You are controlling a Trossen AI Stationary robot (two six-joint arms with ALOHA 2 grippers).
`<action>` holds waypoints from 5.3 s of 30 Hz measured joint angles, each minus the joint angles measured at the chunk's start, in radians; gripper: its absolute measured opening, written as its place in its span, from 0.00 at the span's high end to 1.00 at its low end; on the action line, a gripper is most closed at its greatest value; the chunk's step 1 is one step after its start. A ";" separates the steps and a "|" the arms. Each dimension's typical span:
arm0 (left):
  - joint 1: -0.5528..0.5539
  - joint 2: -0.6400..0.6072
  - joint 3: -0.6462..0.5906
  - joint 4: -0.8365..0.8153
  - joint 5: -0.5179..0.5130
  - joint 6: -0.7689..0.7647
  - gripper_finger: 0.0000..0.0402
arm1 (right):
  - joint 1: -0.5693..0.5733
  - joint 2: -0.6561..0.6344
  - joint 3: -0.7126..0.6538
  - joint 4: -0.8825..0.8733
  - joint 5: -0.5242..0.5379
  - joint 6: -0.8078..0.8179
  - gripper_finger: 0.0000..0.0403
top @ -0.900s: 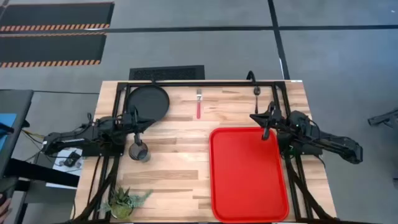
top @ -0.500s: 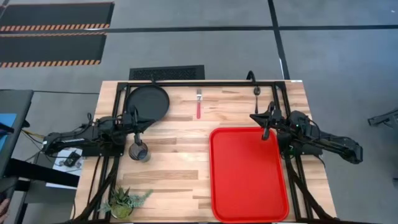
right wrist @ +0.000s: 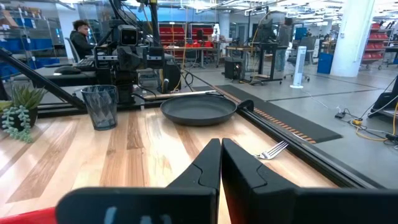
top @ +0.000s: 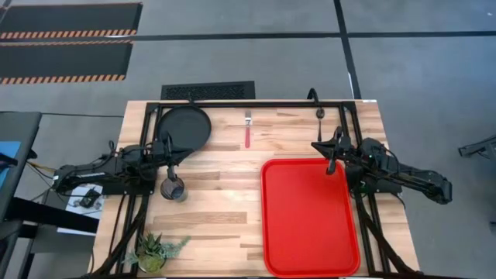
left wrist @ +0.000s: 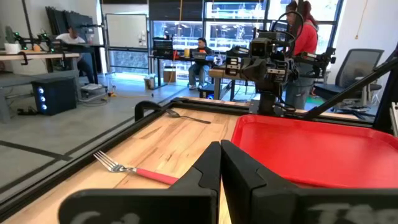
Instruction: Pick and place plate/cup/fork/spoon on tray
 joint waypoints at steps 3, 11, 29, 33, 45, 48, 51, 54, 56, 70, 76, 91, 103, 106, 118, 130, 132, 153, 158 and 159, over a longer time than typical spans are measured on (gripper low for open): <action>0.000 0.000 0.000 0.000 0.000 0.000 1.00 | 0.000 0.000 0.000 0.000 0.000 0.000 0.91; 0.000 0.000 0.000 0.000 0.000 0.000 1.00 | 0.000 0.000 0.000 0.000 0.000 0.000 0.91; 0.000 0.000 0.000 0.000 0.000 0.000 1.00 | 0.000 0.000 0.000 0.000 0.000 0.000 0.91; 0.000 0.000 0.000 0.000 0.000 0.000 1.00 | 0.000 0.000 0.000 0.000 0.000 0.000 0.91; 0.001 0.003 0.000 0.003 0.060 -0.081 1.00 | 0.000 0.000 0.000 0.000 0.000 0.000 0.91; 0.000 0.015 0.000 0.003 0.192 -0.122 1.00 | 0.000 0.000 0.000 0.000 0.000 0.000 0.91; 0.000 0.047 0.000 0.010 0.291 -0.141 1.00 | 0.000 0.000 0.000 0.000 0.000 0.000 0.91; 0.000 0.102 0.004 0.031 0.330 -0.148 1.00 | 0.000 0.000 0.000 0.000 0.000 0.000 0.91; 0.000 0.159 0.017 0.023 0.332 -0.142 1.00 | 0.000 0.000 0.000 0.000 0.000 0.000 0.91; 0.000 0.719 0.282 0.170 0.279 0.020 1.00 | 0.000 0.000 0.000 0.000 0.000 0.000 0.91; 0.000 0.980 0.423 0.188 0.289 0.023 1.00 | 0.000 0.000 0.000 0.000 0.000 0.000 0.91; 0.004 1.509 0.776 0.229 0.428 0.006 1.00 | 0.000 0.000 0.000 0.000 0.000 0.000 0.91; 0.019 1.918 1.314 -0.171 0.489 0.166 0.93 | 0.000 0.000 0.000 0.000 0.000 0.000 0.91; 0.019 1.994 1.407 -0.214 0.476 0.166 0.87 | 0.000 0.000 0.000 0.000 0.000 0.000 0.91; 0.045 2.205 1.615 -0.270 0.240 0.181 0.65 | 0.000 0.000 0.000 0.000 -0.001 0.000 0.91; 0.100 2.241 1.639 -0.378 0.330 0.197 0.62 | 0.000 0.000 0.000 0.000 -0.002 0.000 0.91; 0.106 2.241 1.639 -0.395 0.338 0.202 0.63 | 0.000 0.000 0.000 0.000 -0.002 0.000 0.91; 0.117 2.241 1.633 -0.483 0.377 0.298 0.80 | 0.000 0.000 0.000 0.000 -0.002 0.000 0.91; 0.117 2.241 1.633 -0.482 0.396 0.308 0.86 | 0.000 0.000 0.000 0.000 -0.002 0.000 0.91; 0.117 2.241 1.633 -0.483 0.404 0.310 0.86 | 0.000 0.000 0.000 0.000 -0.002 0.000 0.91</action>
